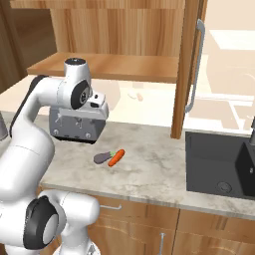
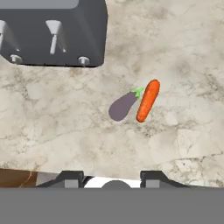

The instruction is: Pick the eggplant, carrot from the counter and place them in the cabinet. Then close the cabinet.

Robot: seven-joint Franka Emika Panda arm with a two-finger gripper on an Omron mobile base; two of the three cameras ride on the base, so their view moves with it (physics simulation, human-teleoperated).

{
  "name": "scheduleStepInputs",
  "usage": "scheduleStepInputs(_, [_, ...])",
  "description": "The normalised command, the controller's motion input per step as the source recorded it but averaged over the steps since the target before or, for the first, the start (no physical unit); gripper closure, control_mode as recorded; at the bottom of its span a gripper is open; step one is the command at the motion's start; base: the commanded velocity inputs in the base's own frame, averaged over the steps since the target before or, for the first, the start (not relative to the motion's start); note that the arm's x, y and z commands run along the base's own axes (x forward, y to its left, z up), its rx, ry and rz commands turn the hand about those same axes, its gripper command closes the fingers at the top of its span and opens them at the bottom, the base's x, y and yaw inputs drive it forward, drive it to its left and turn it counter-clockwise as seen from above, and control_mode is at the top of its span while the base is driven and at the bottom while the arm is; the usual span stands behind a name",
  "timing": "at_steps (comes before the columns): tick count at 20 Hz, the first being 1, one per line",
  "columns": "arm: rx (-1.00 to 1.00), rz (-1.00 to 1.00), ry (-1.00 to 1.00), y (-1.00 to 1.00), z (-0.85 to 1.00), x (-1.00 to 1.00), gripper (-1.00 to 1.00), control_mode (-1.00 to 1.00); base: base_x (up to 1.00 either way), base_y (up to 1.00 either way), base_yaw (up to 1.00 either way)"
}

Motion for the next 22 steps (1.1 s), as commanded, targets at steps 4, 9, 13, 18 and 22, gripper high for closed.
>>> scheduleStepInputs(4, [-0.01, 0.00, -0.04, 0.00, -0.24, -0.01, -1.00, -1.00, 0.00, 0.00, 0.00])
scheduleStepInputs(9, [-0.01, -0.01, -0.06, -0.16, -0.72, -0.14, -1.00, -1.00, 0.00, 0.00, 0.00])
scheduleStepInputs(13, [0.00, -0.05, -0.01, -0.49, -0.89, -0.06, -1.00, -1.00, 0.00, 0.00, 0.00])
scheduleStepInputs(18, [0.00, -0.04, 0.00, -0.28, -0.73, 0.32, -1.00, -1.00, 0.00, 0.00, 0.00])
scheduleStepInputs(22, [0.00, -0.01, 0.00, -0.05, -0.59, 0.44, -1.00, -1.00, 0.00, 0.00, 0.00])
